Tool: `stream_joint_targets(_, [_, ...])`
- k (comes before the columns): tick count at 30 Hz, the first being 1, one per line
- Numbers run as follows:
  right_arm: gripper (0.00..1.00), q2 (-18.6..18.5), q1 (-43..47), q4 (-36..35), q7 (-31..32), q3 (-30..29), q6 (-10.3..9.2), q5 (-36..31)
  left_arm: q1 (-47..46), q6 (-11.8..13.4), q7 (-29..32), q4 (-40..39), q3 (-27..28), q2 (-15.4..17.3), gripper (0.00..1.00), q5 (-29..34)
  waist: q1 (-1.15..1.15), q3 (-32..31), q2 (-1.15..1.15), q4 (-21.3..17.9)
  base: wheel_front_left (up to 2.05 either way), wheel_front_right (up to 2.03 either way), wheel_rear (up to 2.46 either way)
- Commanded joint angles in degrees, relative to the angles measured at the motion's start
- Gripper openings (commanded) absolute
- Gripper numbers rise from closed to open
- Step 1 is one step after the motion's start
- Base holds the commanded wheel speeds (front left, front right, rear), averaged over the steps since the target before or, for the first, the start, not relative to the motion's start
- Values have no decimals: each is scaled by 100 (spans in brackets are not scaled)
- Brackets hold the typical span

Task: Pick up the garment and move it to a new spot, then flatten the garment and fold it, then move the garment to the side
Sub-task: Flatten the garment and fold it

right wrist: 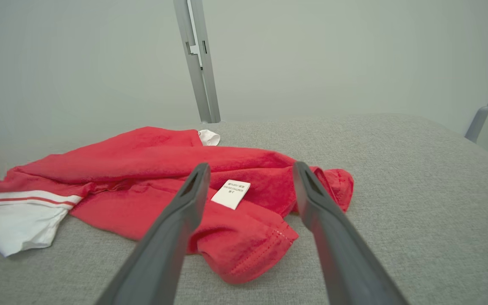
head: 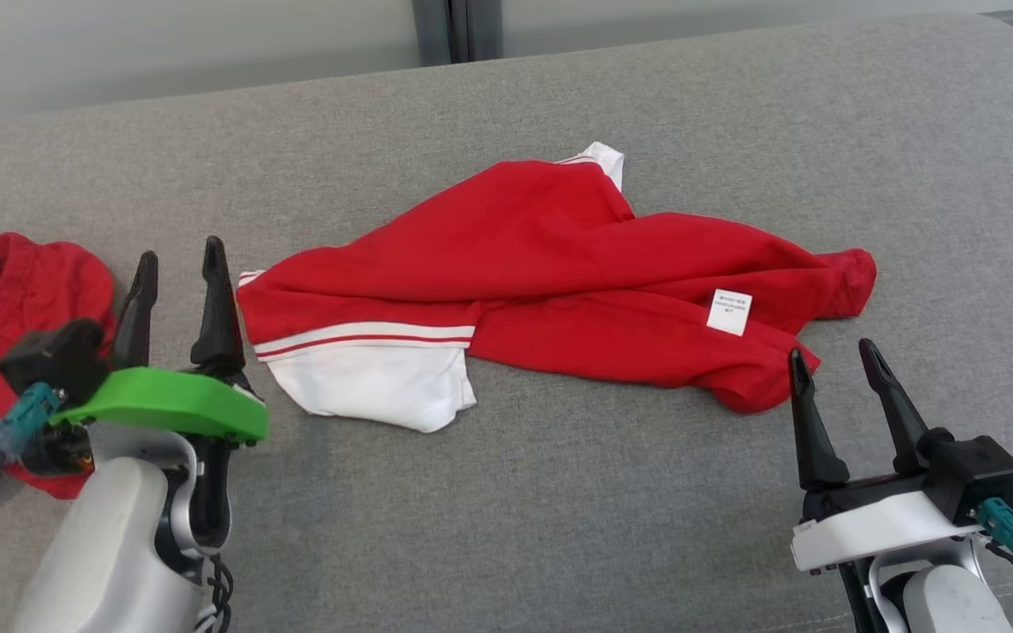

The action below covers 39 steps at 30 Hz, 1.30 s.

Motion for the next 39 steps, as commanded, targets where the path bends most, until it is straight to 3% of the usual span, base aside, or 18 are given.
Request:
stream_joint_targets(1, [100, -13, -5, -26, 1, -18, 1, -32, 363, 67, 0, -166, 109, -144, 100, 399, 0, 5, 0, 40, 0, 0, 0])
stream_joint_targets(6, [100, -13, 10, -19, 1, -32, 1, -12, 1233, 27, -1, -639, 364, -631, 100, 1400, 0, 22, 0, 179, 0, 0, 0])
stream_joint_targets(11, [100, -14, -69, 25, 1, 55, 1, -10, 1531, -138, -3, -126, 434, -961, 100, 1576, 0, 18, 0, 278, 0, 0, 0])
stream_joint_targets(22, [100, -29, -154, -1, 1, 91, 1, -48, 821, -505, -1, 1779, 324, -1099, 100, 1937, 0, 87, 0, 222, 0, 0, 0])
stream_joint_targets(26, [100, -46, -165, 6, 1, 108, 1, -63, 508, -989, 3, 2203, 117, -1219, 100, 2026, 0, 128, 0, 141, 0, 0, 0])
stream_joint_targets(31, [100, -69, -182, 1, 1, 74, 1, -52, 292, -1275, 10, 2456, -61, -1274, 100, 2065, 0, 146, 0, 51, 0, 0, 0])
stream_joint_targets(39, [100, -92, -191, -10, 1, 54, 1, -37, 94, -1374, 3, 2230, -213, -1288, 100, 2250, 0, 189, 0, 1, 0, 0, 0])
